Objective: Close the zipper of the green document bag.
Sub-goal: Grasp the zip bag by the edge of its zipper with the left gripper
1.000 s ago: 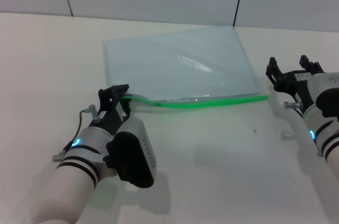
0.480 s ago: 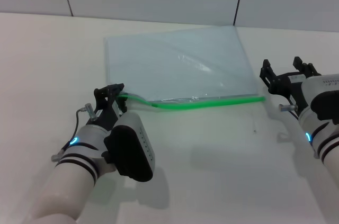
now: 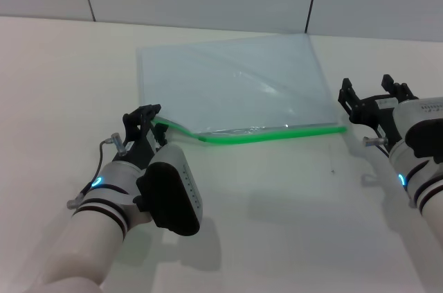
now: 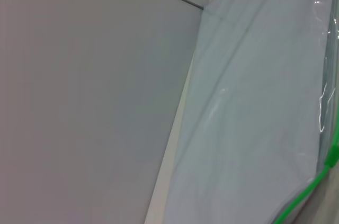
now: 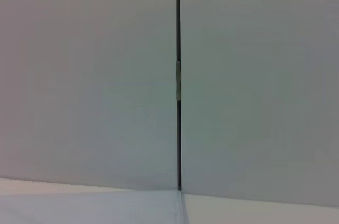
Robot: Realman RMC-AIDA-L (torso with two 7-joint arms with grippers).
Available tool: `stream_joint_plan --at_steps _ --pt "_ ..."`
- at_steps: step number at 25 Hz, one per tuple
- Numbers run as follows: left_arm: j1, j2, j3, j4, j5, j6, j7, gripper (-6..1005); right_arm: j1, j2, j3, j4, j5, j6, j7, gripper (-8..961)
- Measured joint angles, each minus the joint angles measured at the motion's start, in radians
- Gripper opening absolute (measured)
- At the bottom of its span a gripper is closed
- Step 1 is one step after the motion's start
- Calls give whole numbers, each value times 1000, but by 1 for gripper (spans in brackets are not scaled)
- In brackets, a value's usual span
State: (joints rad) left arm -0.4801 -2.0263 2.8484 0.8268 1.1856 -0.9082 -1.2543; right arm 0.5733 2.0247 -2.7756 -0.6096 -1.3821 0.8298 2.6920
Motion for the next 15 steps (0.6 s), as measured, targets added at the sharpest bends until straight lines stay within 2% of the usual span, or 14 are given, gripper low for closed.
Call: stream_joint_plan --at_steps 15 --pt "-3 0 -1 6 -39 1 -5 396 0 0 -1 1 0 0 0 749"
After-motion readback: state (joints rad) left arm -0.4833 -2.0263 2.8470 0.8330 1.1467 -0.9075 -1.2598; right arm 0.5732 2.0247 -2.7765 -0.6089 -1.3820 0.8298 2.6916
